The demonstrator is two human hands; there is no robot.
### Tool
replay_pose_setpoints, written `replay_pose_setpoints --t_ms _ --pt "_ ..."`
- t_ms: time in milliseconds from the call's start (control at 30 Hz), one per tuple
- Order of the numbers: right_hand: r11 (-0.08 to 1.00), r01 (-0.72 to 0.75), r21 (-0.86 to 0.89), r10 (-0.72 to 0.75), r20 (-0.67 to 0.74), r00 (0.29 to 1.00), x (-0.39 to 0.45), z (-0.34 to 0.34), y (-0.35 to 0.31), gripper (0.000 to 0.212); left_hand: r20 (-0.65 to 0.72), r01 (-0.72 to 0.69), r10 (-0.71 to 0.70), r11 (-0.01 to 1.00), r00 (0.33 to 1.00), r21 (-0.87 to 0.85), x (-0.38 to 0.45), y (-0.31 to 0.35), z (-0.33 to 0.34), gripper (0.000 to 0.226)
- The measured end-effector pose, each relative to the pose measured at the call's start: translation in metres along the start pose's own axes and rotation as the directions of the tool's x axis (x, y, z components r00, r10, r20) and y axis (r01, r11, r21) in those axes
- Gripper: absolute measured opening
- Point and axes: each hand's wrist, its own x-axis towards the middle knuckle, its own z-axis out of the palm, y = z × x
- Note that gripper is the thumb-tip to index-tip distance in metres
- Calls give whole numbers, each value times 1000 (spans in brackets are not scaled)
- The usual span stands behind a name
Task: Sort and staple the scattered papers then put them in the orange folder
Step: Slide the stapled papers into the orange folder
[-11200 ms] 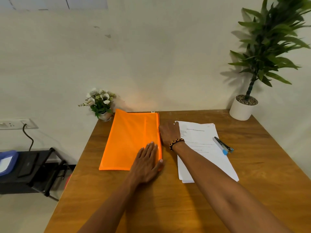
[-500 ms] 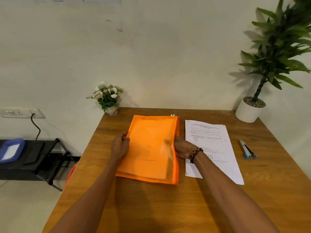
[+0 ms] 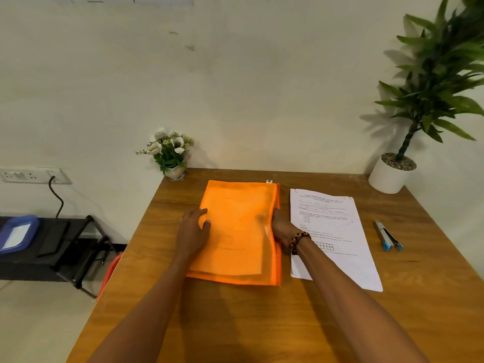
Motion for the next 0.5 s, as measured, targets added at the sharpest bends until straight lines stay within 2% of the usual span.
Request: replay_pose_setpoints --t_ms 67,167,233,267,367,500 --pt "991 9 -132 -19 -69 997 18 -10 21 38 -15 3 -2 998 1000 66 -2 3 2 39" --pt "960 -57 -274 -8 -232 973 17 -20 21 12 -52 -15 24 983 998 182 -7 10 4 37" --pt "927 -63 -369 -75 -348 935 0 -22 7 27 -55 -24 41 958 998 286 -9 15 6 38" --pt "920 -63 -387 -105 -398 911 -6 -25 4 28 -56 -22 42 945 998 327 -10 18 7 38" --pt "918 -15 -396 -173 -434 884 -16 -33 3 16 -82 -35 69 934 994 356 -12 31 11 32" --pt "868 8 -496 -254 -432 866 -20 -43 15 5 -34 -184 202 942 979 281 -14 68 28 31"
